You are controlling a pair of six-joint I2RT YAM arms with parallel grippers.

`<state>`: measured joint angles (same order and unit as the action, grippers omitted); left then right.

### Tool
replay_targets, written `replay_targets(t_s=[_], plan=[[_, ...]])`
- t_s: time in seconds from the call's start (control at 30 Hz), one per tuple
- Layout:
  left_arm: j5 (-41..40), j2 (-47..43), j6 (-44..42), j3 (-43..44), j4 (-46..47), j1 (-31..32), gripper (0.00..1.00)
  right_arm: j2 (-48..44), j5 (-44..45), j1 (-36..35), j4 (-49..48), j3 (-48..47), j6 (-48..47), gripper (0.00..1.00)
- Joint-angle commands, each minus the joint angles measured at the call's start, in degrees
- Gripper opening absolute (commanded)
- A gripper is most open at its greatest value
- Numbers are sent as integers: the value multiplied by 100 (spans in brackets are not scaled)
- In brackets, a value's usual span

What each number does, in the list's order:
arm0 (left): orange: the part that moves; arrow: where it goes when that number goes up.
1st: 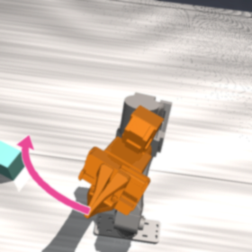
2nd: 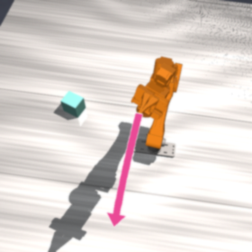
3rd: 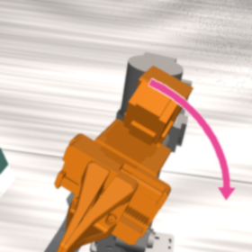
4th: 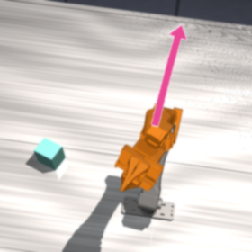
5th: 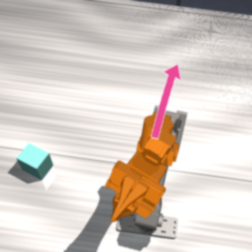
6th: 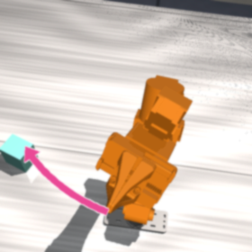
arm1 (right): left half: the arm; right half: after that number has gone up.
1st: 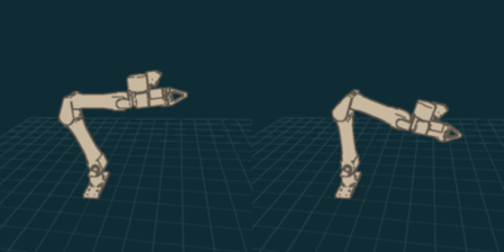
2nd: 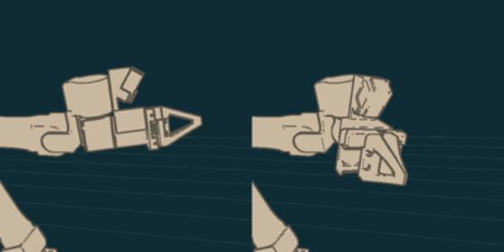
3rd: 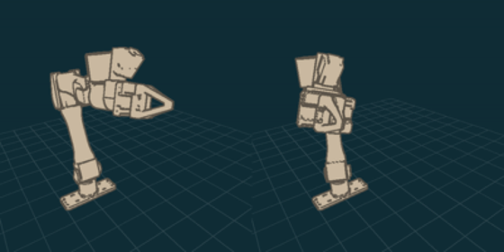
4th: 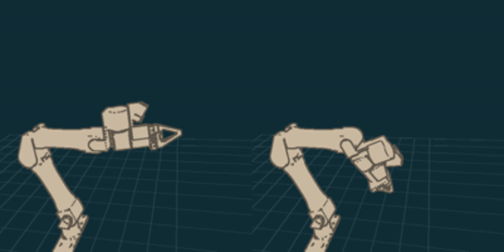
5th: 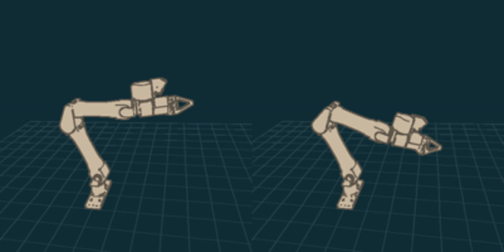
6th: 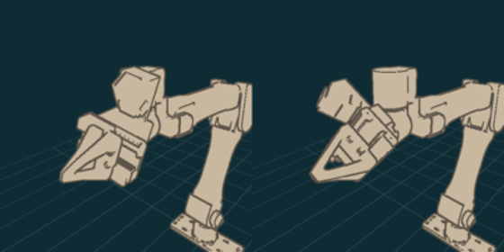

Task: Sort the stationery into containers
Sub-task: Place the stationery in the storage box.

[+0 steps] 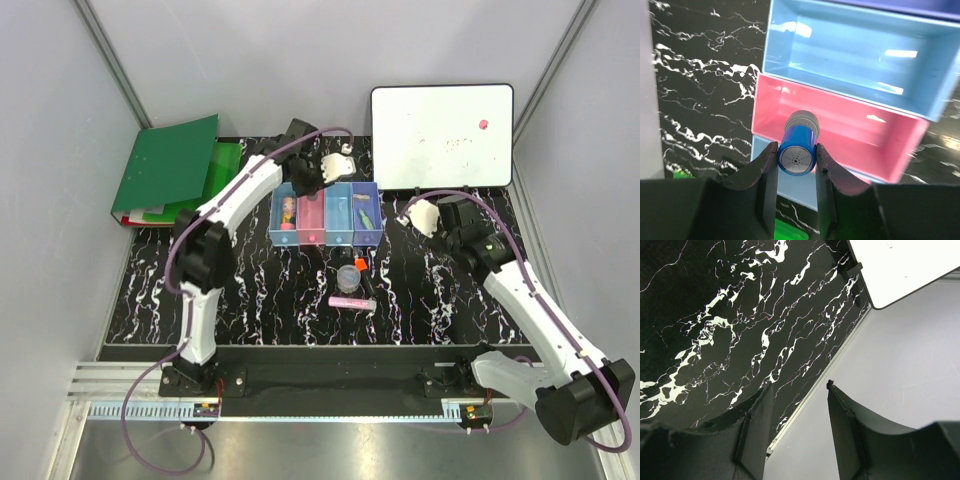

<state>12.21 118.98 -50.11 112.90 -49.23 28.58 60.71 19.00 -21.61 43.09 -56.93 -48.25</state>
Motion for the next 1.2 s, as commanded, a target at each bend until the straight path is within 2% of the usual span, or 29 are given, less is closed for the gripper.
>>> replay_targets(t_s=[0.0, 0.4, 0.63, 0.67, 0.7, 0.77, 0.8, 0.87, 1.17], plan=[[273, 546, -236, 767, -245, -89, 0, 2, 103, 60, -152, -178, -44, 54], [432, 1101, -201, 813, -192, -151, 0, 126, 7, 95, -187, -337, 35, 54], [151, 1127, -201, 531, 124, -151, 9, 64, 7, 95, -196, -284, 70, 54], [116, 1136, -184, 496, 220, -151, 11, 64, -2, 104, -187, -284, 70, 54], [63, 1145, -175, 496, 247, -151, 23, 38, 15, 113, -187, -284, 70, 54], [28, 1172, -166, 487, 291, -151, 30, 38, 24, 113, -187, -293, 70, 54], [-51, 1180, -175, 496, 335, -151, 43, 29, 7, 121, -178, -301, 79, 54], [-139, 1198, -157, 487, 423, -151, 55, 29, 16, 130, -170, -302, 88, 54], [-359, 1049, -114, 426, 572, -151, 59, -41, -2, 192, -143, -310, 123, 54]])
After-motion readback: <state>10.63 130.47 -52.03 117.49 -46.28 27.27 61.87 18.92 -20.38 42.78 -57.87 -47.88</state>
